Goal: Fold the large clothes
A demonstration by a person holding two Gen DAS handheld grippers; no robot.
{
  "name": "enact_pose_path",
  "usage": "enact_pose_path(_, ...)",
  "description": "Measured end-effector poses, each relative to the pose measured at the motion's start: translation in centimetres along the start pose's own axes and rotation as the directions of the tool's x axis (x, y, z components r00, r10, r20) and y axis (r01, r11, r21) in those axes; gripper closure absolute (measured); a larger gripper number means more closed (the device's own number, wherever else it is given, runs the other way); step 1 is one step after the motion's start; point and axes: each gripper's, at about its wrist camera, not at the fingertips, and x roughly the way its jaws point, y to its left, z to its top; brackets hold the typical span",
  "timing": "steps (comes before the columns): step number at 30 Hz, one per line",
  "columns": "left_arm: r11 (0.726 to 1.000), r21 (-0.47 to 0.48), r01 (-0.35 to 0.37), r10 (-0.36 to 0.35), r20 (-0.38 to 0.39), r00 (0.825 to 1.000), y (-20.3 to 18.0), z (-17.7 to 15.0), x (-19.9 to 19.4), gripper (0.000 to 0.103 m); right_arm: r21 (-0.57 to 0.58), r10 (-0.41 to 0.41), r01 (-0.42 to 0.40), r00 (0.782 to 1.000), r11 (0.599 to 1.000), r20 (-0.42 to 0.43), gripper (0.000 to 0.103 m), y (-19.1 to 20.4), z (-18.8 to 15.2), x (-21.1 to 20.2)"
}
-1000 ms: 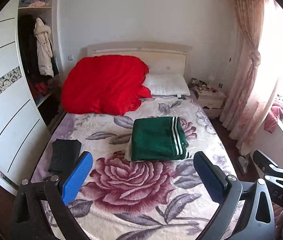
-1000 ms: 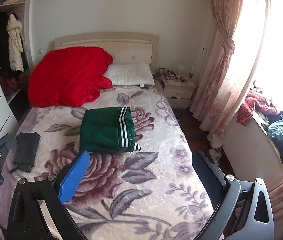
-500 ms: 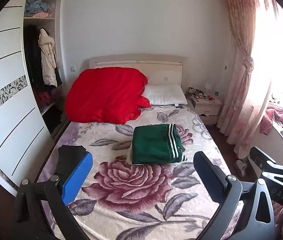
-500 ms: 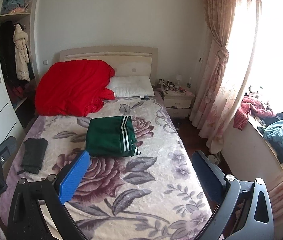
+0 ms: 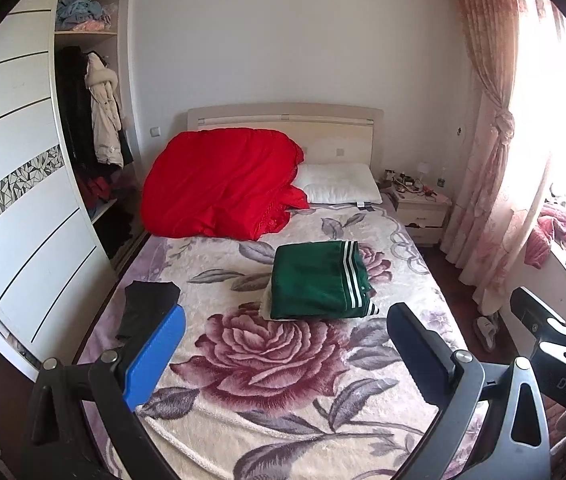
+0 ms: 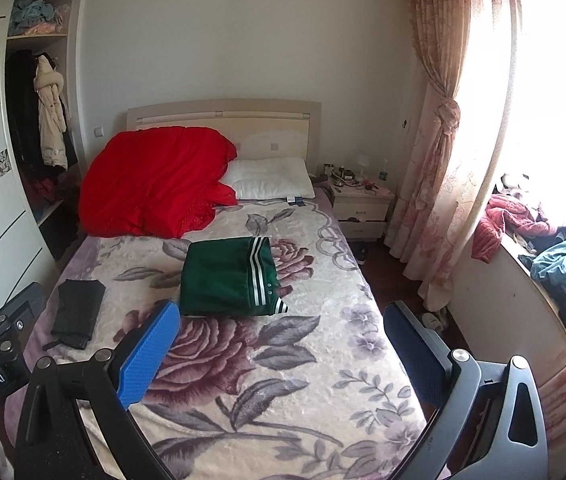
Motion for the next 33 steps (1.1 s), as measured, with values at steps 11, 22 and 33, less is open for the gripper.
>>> enact_pose_path(11, 1.0, -0.006, -0.011, 0.011, 0.016, 1.0, 0.0, 0.4, -0.9, 0.0, 0.0, 0.019, -0.019, 1.0, 1.0, 0.004, 0.0, -0.4, 0.5, -0.4)
enact_pose_path(22, 1.0, -0.005, -0.01, 0.01, 0.02, 1.0, -0.1, 0.5, -1.2, 0.0, 0.001, 0.037, -0.037, 0.999, 0.999, 0.002, 0.0, -0.4, 1.0, -0.6)
enact_pose_path(33, 1.0, 0.0, -0.008, 0.008, 0.024, 1.0, -0.2, 1.2, -1.5, 0.0, -0.002, 0.05, -0.05, 0.999, 0.999, 0.008, 0.0, -0.3, 0.8, -0.9)
